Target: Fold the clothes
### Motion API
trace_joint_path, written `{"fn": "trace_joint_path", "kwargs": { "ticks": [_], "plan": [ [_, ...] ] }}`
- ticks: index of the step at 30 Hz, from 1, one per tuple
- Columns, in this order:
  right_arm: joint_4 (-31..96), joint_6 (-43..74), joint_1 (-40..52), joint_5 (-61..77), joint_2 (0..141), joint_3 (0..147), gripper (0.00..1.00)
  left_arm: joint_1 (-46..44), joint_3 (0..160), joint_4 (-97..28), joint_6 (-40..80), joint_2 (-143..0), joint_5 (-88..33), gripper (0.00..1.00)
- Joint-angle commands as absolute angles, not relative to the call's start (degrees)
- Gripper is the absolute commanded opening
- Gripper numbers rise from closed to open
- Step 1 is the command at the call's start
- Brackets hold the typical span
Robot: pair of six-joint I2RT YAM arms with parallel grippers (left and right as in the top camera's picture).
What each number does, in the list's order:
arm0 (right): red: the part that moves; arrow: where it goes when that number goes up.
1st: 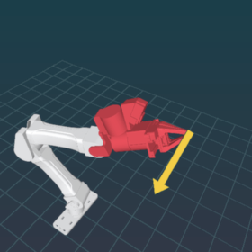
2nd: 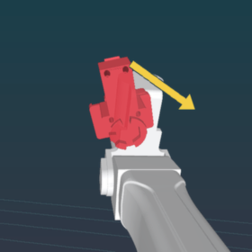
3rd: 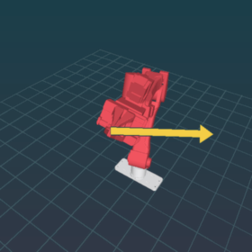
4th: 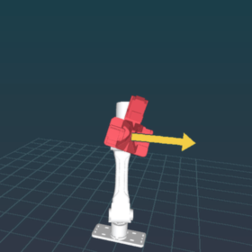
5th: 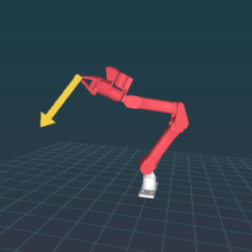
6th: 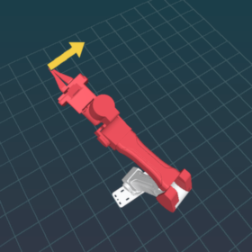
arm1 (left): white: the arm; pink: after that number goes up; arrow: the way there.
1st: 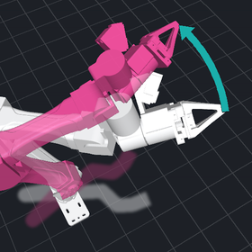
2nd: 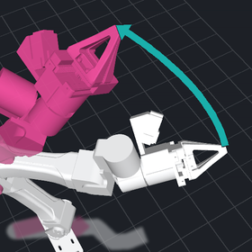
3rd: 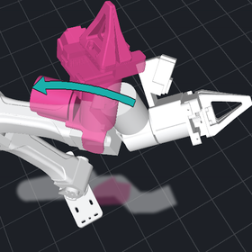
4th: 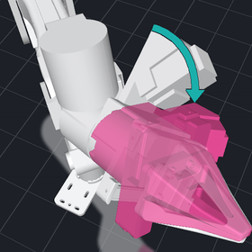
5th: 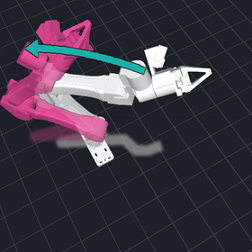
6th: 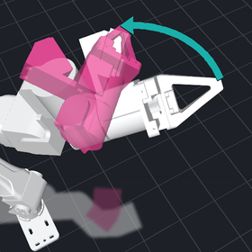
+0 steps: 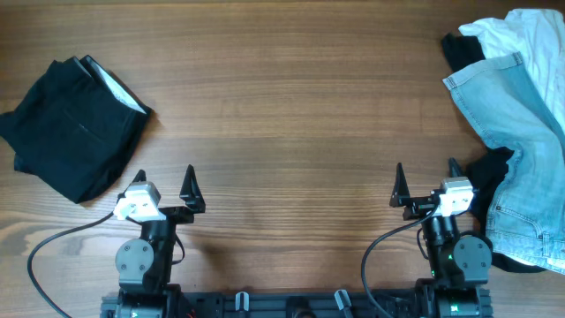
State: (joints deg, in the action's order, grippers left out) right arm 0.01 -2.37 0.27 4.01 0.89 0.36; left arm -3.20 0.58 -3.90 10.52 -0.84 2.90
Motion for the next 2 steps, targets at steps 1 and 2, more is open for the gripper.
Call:
{"fn": "trace_joint_path", "kwargs": {
  "ticks": [1,2],
  "plan": [
    [-0.05,-1.34,-0.03,3.22,0.43,0.32,1.0,-2.72,0.36,-4.08,9.39,-0.16,2.0,1.0],
    [-0.05,-1.34,-0.03,3.22,0.43,0.32,1.0,-2.72,0.36,-4.08,9.41,-0.16,2.0,1.0]
  ]
}}
